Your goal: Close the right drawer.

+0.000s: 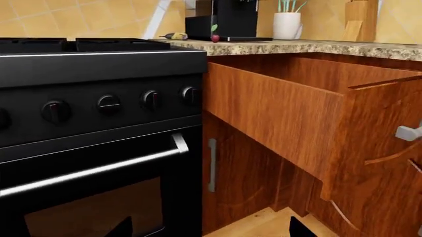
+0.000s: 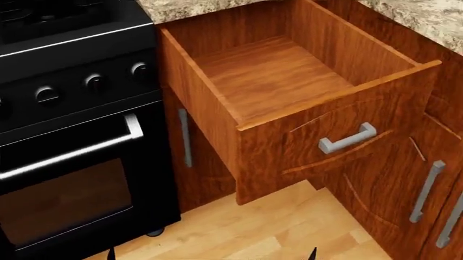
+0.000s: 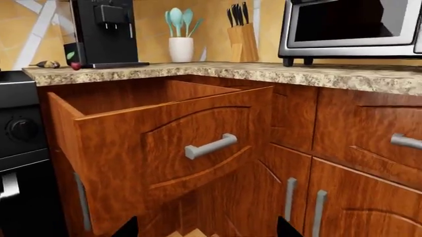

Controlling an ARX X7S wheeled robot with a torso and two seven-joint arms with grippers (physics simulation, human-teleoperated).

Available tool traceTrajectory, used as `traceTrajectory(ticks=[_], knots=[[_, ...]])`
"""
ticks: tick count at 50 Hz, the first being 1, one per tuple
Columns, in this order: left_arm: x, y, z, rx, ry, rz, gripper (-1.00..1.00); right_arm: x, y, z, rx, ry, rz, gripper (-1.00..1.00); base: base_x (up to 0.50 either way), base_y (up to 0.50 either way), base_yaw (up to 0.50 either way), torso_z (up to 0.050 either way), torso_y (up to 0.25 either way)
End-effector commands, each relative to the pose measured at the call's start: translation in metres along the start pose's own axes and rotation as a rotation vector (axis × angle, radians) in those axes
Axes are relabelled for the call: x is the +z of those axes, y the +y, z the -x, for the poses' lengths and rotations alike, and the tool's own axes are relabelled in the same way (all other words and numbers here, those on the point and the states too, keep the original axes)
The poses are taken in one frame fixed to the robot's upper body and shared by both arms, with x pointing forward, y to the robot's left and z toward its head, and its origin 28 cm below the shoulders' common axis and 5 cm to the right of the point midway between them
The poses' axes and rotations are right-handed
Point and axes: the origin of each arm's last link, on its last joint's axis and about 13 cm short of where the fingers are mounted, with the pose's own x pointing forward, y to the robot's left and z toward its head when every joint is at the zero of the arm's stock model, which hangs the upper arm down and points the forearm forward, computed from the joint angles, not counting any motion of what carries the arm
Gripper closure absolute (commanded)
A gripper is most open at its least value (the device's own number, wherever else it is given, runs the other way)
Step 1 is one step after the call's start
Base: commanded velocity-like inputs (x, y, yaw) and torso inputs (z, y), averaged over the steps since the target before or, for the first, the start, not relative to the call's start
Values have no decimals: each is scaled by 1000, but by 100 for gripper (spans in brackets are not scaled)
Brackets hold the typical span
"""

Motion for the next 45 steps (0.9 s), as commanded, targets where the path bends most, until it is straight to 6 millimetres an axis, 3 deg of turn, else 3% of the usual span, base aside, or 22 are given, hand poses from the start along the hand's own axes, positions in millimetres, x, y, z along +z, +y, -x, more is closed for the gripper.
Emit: traceTrajectory(ticks=[1,26,45], knots=[[0,1,1,2,-1,3,-100,1,0,0,-7,-5,4,-100,-24,13,-500,0,0],[0,0,0,-1,-1,3,-100,-1,0,0,-15,5,11,-100,-24,16,-500,0,0],[2,1,0,-1,-3,10,-100,-1,2,-2,2,37,76,-100,130,-105,-7,0,0]])
